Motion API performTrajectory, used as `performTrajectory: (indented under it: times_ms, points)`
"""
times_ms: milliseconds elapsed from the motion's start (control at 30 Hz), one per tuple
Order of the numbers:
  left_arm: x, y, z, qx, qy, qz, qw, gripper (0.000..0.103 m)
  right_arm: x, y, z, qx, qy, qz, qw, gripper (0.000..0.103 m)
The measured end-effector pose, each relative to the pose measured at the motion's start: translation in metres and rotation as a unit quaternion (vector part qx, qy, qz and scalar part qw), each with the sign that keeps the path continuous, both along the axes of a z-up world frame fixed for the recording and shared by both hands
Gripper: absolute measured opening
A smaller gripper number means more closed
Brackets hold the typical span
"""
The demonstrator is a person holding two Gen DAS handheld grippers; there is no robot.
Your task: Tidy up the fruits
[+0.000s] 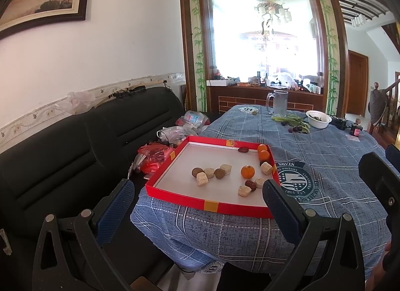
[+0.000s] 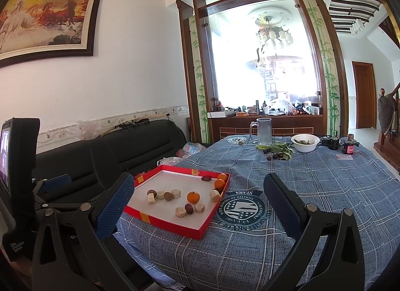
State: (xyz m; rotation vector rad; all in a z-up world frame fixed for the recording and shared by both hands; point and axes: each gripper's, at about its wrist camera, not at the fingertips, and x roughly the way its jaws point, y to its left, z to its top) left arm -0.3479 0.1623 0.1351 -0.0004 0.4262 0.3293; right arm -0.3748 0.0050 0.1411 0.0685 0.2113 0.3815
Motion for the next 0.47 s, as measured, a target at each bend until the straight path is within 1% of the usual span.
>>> performTrajectory:
  times_ms: [300,400,467]
  points:
    - [0.0001,0.0006,-0.0001,0.0,0.0,-0.001,1.0,0.103,0.0004,0.0001,-0.0017,-0.001,0.0,0.001,1.0,0.103]
    - [-0.0001,-0.0011,0.0015,-0.007,-0.001,-0.009,0.9999,0.103,0.0007,-0.0011,-0.0027,-0.002,-0.002,-0.001,1.0,0.103]
    - [0.0013,-0.003,0.0027,-0.004,-0.004,-0.012,0.9999,0.103,0.0041,-0.0023,-0.0045,-0.002,-0.005,-0.006,1.0,0.103]
